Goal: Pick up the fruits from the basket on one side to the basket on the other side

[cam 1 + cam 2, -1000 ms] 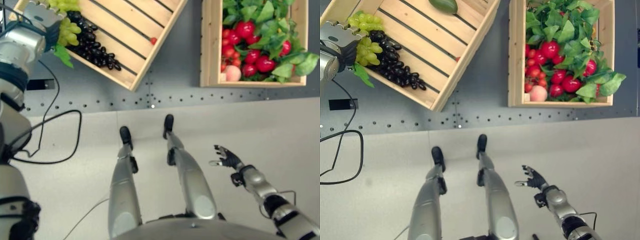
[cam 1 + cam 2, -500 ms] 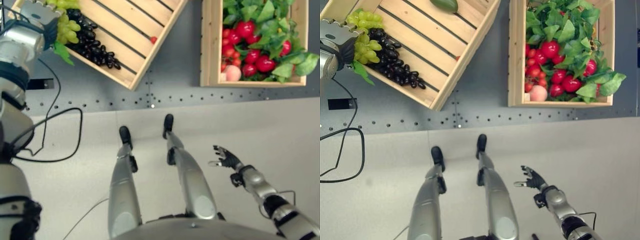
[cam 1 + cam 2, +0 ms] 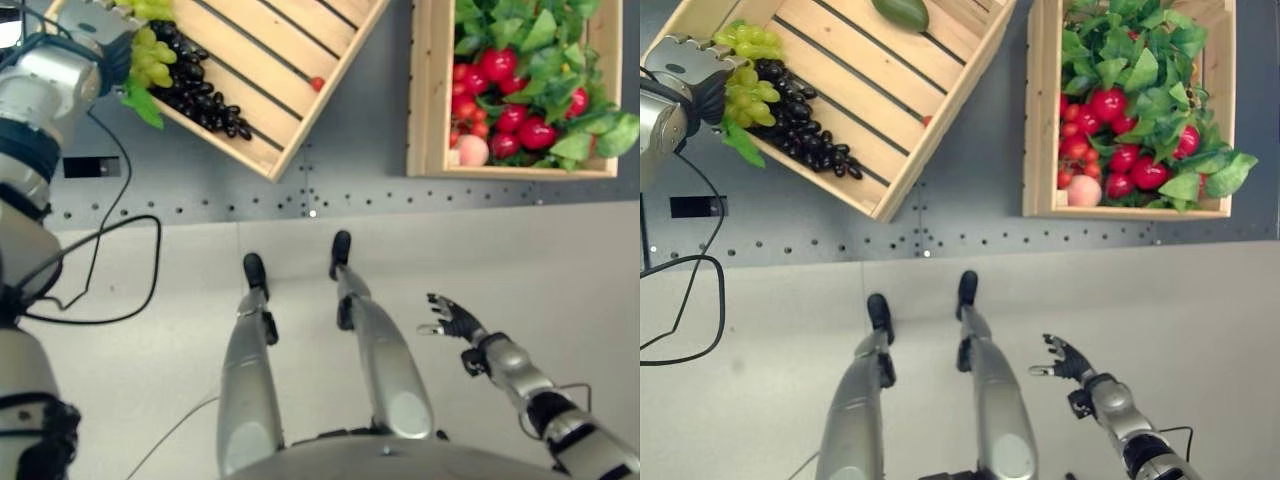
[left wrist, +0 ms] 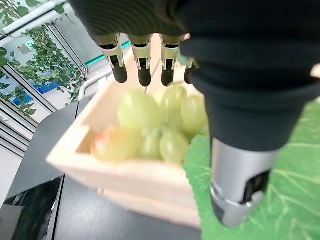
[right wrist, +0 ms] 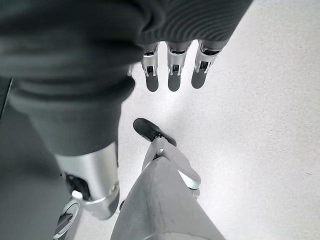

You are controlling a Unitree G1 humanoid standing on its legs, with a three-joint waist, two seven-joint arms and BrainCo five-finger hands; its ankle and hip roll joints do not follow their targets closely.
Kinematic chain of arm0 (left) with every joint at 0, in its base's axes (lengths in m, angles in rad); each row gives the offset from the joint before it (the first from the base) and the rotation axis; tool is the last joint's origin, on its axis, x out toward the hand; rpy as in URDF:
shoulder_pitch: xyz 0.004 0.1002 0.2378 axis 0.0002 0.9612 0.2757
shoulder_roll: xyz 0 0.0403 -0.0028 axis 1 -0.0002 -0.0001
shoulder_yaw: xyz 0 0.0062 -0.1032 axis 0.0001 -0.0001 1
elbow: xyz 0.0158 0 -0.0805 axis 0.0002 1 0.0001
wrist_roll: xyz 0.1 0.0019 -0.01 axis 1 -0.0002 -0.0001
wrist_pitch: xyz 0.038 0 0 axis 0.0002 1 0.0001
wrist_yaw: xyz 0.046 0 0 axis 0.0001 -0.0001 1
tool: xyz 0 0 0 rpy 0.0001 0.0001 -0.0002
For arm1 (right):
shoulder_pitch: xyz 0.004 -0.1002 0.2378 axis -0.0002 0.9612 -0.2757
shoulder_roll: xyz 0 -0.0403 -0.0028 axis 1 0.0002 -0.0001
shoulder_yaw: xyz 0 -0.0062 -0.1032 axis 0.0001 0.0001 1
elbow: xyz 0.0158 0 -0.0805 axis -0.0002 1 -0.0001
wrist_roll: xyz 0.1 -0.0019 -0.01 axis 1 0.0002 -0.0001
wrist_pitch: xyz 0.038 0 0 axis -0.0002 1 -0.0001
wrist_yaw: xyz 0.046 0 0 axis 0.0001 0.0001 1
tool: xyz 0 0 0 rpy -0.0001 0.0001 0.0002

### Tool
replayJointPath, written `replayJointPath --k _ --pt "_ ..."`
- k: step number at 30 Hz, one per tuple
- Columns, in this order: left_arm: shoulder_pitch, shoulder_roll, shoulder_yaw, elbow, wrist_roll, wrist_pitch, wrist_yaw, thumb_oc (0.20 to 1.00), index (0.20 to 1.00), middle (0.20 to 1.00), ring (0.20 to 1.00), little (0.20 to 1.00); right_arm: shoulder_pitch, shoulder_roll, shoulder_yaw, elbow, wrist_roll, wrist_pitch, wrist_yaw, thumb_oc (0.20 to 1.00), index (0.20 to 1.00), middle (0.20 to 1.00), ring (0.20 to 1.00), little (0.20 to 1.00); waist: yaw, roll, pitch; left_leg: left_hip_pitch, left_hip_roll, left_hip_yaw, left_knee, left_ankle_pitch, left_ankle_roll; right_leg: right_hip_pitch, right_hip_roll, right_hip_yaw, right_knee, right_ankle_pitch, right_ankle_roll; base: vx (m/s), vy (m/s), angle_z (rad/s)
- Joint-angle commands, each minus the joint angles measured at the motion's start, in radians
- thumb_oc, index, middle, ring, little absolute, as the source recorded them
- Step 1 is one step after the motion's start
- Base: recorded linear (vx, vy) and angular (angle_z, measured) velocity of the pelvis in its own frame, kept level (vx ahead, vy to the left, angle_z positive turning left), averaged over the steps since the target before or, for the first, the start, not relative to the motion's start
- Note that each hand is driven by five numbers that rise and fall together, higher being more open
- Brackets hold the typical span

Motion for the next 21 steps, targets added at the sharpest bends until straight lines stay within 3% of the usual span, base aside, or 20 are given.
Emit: replayJointPath --k 1,13,21 --pt "-0.158 -0.017 0.019 -0.014 -0.051 -0.005 0.001 1.000 1.000 1.000 1.000 1.000 0.051 -0.071 -0.011 0.001 0.027 0.016 0.007 1.000 1.000 1.000 1.000 1.000 -0.016 0.086 0.009 0.079 0.002 -0.014 -0.072 -0.009 0.001 0.061 -0.042 -0.029 0.120 -0.154 0.154 0.00 -0.005 0.04" --pt "-0.136 0.092 0.001 -0.274 -0.137 -0.042 -0.099 1.000 1.000 1.000 1.000 1.000 0.069 -0.052 -0.036 0.057 0.004 0.040 0.016 1.000 1.000 1.000 1.000 1.000 0.015 0.127 -0.003 0.142 -0.011 -0.018 -0.084 -0.012 -0.002 0.114 -0.052 -0.038 0.140 -0.174 0.152 0.00 -0.001 0.01" --pt "-0.144 0.086 0.004 -0.246 -0.140 -0.046 -0.070 1.000 1.000 1.000 1.000 1.000 0.050 -0.067 -0.041 0.073 0.000 0.042 0.012 1.000 1.000 1.000 1.000 1.000 0.019 0.143 -0.004 0.157 -0.017 -0.028 -0.096 -0.001 -0.007 0.127 -0.062 -0.046 0.156 -0.187 0.151 -0.01 -0.008 0.07"
